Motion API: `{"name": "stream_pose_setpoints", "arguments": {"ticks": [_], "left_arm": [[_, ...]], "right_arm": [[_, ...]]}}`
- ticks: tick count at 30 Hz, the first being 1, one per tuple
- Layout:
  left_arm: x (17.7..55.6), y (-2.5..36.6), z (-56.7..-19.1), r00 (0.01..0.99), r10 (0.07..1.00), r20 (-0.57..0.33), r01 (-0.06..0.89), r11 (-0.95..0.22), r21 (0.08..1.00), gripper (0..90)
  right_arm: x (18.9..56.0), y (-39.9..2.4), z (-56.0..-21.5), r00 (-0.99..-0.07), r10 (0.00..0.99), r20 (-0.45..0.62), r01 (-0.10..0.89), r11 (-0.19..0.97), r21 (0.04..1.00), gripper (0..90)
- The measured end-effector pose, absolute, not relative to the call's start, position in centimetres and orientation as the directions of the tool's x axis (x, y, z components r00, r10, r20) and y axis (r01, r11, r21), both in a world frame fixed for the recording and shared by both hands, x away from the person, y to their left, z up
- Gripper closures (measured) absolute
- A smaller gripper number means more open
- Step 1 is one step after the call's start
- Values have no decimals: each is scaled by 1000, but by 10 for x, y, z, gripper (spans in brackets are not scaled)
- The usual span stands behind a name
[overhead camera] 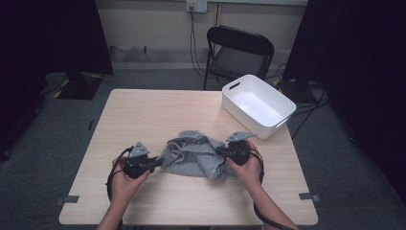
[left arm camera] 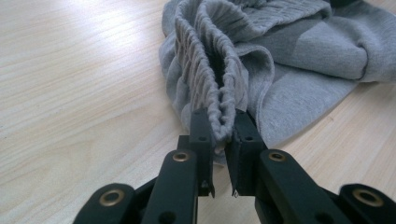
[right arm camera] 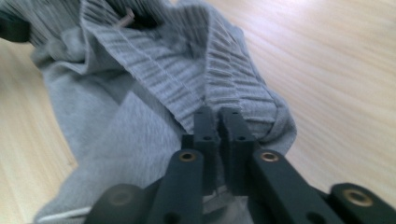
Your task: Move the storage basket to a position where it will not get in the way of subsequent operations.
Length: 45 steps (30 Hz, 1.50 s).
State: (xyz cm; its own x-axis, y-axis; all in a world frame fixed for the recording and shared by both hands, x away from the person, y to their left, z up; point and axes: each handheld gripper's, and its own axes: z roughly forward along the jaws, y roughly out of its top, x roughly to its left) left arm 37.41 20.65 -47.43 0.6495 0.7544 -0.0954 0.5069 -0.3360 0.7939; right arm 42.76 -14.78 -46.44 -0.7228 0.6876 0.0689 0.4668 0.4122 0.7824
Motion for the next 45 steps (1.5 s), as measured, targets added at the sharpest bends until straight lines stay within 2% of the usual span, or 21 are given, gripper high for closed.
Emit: {"name": "stream_pose_setpoints", "arguments": {"ticks": [6,14,20,25,27,29,32,34,38,42,45], "left_arm": [[374,208,-475,645,758,-96,510,-333,793,819],[374,209,-476,644,756,-112,520,-327,789,819],[375,210,-478,649,753,-108,516,-332,789,819],[375,209,-477,652,750,-107,513,-333,791,819],[374,209,-476,651,752,-104,511,-333,793,819],[374,208,-475,651,752,-105,511,-331,793,820],[374,208,-473,650,753,-102,507,-330,796,820],[373,207,-472,652,752,-100,507,-333,795,819],[372,205,-469,653,751,-97,500,-332,800,820],[372,205,-468,654,750,-100,498,-328,803,820],[373,205,-468,654,750,-100,498,-327,804,820]], "right_arm": [[431,-150,-451,-731,677,85,454,390,802,900],[454,-152,-431,-701,690,182,478,264,838,900],[466,-142,-429,-706,689,162,469,284,836,900],[458,-143,-435,-723,671,162,456,288,842,900],[452,-143,-438,-738,662,133,436,318,842,861],[444,-145,-441,-753,644,132,429,329,842,781],[432,-147,-445,-771,627,114,410,350,842,729],[425,-149,-451,-764,638,96,413,369,832,632],[421,-153,-462,-738,673,53,426,403,810,528],[420,-154,-476,-729,682,55,443,409,797,499],[421,-153,-478,-728,684,42,439,418,796,514]]}}
